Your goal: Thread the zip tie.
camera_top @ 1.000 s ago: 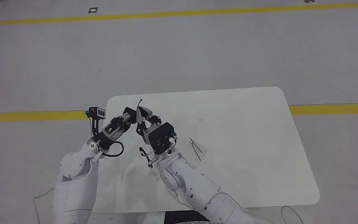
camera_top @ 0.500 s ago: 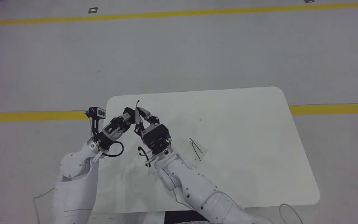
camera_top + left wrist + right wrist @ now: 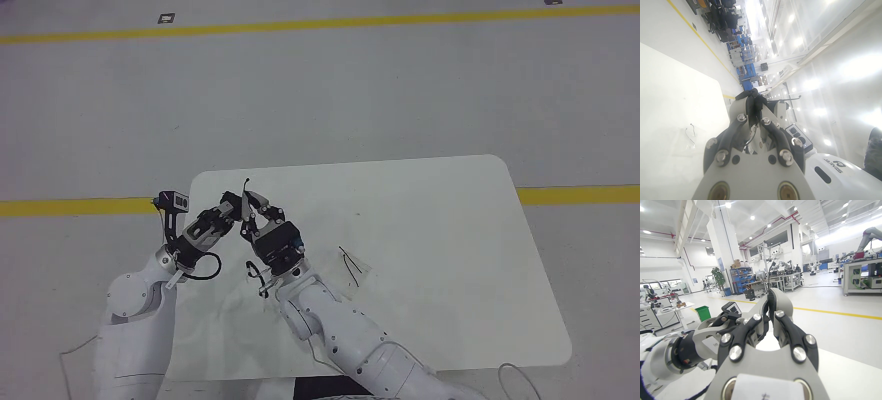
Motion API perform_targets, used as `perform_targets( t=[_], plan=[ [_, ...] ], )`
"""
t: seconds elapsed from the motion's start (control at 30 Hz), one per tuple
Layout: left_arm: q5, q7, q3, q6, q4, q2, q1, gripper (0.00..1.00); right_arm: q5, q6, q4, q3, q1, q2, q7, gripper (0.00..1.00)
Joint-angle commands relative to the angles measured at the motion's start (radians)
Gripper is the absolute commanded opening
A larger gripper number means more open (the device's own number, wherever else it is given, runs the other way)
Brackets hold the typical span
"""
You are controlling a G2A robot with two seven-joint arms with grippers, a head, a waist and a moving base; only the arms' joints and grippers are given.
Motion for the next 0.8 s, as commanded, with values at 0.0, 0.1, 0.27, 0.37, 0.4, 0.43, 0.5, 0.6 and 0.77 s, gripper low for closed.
perform_targets(
  t=[0.0, 0.1, 0.27, 0.37, 0.4, 0.43, 0.5, 0.6, 0.77],
  plan=[
    [0.000, 0.000, 0.000, 0.000, 0.000, 0.000, 0.000, 0.00, -0.008, 0.001, -0.006, 0.005, -0.004, 0.001, 0.005, 0.00],
    [0.000, 0.000, 0.000, 0.000, 0.000, 0.000, 0.000, 0.00, -0.015, 0.000, -0.011, 0.008, -0.007, 0.002, 0.010, 0.00],
    [0.000, 0.000, 0.000, 0.000, 0.000, 0.000, 0.000, 0.00, -0.018, -0.001, -0.010, 0.010, -0.005, 0.001, 0.013, 0.00],
    [0.000, 0.000, 0.000, 0.000, 0.000, 0.000, 0.000, 0.00, -0.017, 0.000, -0.005, 0.008, -0.002, -0.001, 0.012, 0.00],
    [0.000, 0.000, 0.000, 0.000, 0.000, 0.000, 0.000, 0.00, -0.017, 0.000, -0.003, 0.007, 0.000, -0.002, 0.012, 0.00],
    [0.000, 0.000, 0.000, 0.000, 0.000, 0.000, 0.000, 0.00, -0.017, 0.001, 0.000, 0.007, 0.001, -0.003, 0.011, 0.00],
    [0.000, 0.000, 0.000, 0.000, 0.000, 0.000, 0.000, 0.00, -0.016, 0.002, 0.005, 0.007, 0.004, -0.004, 0.010, 0.00],
    [0.000, 0.000, 0.000, 0.000, 0.000, 0.000, 0.000, 0.00, -0.016, 0.005, 0.013, 0.007, 0.007, -0.006, 0.009, 0.00],
    [0.000, 0.000, 0.000, 0.000, 0.000, 0.000, 0.000, 0.00, -0.015, 0.013, 0.025, 0.006, 0.013, -0.008, 0.004, 0.00]
  ],
)
